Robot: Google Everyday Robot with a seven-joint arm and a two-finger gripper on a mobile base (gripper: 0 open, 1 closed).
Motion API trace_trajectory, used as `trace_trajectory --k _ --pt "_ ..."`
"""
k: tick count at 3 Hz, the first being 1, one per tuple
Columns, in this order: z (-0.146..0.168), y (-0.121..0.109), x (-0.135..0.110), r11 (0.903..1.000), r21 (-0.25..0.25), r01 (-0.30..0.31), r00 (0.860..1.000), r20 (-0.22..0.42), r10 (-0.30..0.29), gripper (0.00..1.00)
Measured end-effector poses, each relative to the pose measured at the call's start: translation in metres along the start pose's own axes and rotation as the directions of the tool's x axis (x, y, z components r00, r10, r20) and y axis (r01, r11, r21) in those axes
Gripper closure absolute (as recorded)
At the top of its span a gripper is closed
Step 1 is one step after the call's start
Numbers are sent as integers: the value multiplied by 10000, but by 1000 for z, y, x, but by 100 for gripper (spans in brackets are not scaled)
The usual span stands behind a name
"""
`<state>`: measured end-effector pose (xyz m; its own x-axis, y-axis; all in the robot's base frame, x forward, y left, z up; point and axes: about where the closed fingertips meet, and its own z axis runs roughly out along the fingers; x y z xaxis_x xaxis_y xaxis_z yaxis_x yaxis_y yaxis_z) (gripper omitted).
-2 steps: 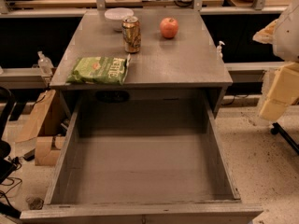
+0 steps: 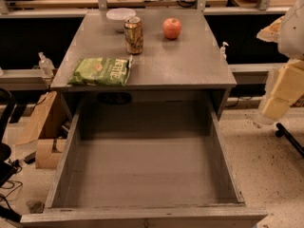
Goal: Place orange can into top drawer
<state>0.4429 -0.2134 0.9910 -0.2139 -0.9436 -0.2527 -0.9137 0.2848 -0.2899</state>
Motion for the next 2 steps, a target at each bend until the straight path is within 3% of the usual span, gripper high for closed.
trace_trajectory --k 1,2 --pt "8 -30 -23 9997 238 59 9925 1221 -88 0" --pt "29 -89 -81 9969 784 -108 9077 4189 -231 0"
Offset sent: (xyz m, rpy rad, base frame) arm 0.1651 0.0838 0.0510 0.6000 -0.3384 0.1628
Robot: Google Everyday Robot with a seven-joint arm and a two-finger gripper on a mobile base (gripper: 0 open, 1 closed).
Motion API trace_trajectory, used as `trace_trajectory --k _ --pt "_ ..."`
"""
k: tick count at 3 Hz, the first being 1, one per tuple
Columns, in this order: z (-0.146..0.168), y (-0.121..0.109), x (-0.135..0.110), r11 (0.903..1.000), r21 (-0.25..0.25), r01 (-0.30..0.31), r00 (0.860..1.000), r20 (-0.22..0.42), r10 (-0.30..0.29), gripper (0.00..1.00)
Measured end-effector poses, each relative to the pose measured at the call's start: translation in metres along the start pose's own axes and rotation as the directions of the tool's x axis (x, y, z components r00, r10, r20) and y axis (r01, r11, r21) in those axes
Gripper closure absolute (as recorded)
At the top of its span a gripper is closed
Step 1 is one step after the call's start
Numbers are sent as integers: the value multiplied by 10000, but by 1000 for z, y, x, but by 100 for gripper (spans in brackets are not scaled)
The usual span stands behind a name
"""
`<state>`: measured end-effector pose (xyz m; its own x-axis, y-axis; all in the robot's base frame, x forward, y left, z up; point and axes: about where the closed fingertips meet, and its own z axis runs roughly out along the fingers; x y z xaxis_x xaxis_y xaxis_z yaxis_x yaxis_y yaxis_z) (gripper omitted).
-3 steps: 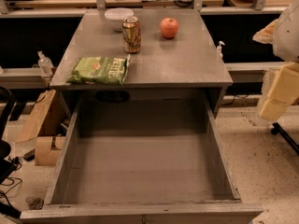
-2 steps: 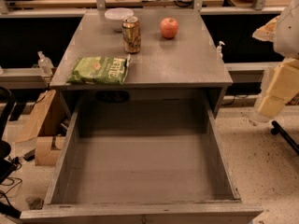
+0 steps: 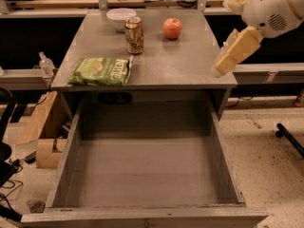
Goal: Place orange can into top drawer
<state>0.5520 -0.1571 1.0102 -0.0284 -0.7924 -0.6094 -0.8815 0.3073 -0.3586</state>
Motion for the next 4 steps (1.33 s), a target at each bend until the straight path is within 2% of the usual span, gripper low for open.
trace_trajectory --k 1,2,3,4 --pt "31 -27 -39 9988 424 -260 9654 2602 141 0" --pt "62 -41 -79 9943 717 -787 8981 4381 395 0" --pt "61 -58 -93 9849 1328 -1107 8786 4763 346 0" --pt "61 -58 -92 9853 1313 -1089 8808 4722 344 0"
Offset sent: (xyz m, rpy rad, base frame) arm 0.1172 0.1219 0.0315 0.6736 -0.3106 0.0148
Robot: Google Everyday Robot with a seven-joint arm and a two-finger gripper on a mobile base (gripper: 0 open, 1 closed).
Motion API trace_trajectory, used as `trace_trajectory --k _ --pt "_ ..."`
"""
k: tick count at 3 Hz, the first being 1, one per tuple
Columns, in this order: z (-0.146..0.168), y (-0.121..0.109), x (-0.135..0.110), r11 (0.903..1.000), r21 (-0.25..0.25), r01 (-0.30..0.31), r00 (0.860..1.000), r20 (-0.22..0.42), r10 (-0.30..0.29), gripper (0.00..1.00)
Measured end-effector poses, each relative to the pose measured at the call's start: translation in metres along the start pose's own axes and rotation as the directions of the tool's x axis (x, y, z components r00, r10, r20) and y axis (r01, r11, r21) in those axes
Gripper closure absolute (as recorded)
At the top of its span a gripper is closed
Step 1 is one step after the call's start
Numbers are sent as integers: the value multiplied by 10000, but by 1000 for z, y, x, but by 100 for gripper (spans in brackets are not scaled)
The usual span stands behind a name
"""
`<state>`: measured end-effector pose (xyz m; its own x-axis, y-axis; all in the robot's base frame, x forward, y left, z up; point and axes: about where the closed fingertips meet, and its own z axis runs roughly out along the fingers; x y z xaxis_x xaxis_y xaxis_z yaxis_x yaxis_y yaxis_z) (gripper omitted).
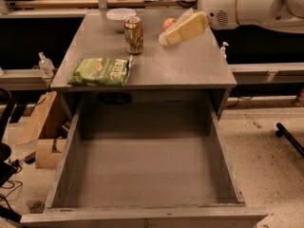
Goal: Place orange can into top drawer
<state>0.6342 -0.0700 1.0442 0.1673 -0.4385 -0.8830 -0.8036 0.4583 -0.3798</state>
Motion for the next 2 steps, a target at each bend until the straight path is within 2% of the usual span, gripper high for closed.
trace_trajectory --k 1,2 --pt "16 -7 4 9991 25 -421 9986 333 420 0" --pt "55 -34 19 9925 252 -1194 9903 749 1172 0"
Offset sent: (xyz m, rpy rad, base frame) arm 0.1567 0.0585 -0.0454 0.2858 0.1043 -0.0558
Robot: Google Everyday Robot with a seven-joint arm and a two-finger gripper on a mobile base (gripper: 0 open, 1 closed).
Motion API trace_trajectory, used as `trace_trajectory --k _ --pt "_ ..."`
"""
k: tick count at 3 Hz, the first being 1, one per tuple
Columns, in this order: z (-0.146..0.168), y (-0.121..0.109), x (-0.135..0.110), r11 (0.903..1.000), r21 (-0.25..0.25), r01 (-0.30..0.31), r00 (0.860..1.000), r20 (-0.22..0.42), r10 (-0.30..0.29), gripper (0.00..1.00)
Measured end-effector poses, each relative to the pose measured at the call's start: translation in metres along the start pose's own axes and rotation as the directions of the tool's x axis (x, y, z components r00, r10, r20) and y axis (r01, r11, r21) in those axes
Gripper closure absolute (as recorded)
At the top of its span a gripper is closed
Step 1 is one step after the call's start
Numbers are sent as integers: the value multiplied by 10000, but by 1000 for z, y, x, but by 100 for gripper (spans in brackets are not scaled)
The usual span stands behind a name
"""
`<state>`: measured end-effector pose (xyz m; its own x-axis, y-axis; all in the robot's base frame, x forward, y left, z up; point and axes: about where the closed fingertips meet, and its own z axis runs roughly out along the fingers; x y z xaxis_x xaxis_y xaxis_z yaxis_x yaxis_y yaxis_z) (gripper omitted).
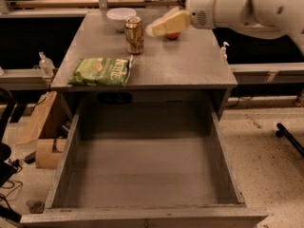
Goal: Place orange can into top drawer
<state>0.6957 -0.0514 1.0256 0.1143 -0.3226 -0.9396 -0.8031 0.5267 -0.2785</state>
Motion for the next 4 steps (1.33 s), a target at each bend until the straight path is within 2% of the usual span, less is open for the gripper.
trace_trajectory --k 1,2,3,4 --pt "56 -27 19 9964 170 -836 9965 74 834 0" --pt "96 -45 41 9849 235 -1716 9851 161 1713 0" --pt "130 -46 62 9711 22 -2385 9709 222 2384 0" --pt "172 -39 82 9598 -360 -2785 9582 575 2802 0"
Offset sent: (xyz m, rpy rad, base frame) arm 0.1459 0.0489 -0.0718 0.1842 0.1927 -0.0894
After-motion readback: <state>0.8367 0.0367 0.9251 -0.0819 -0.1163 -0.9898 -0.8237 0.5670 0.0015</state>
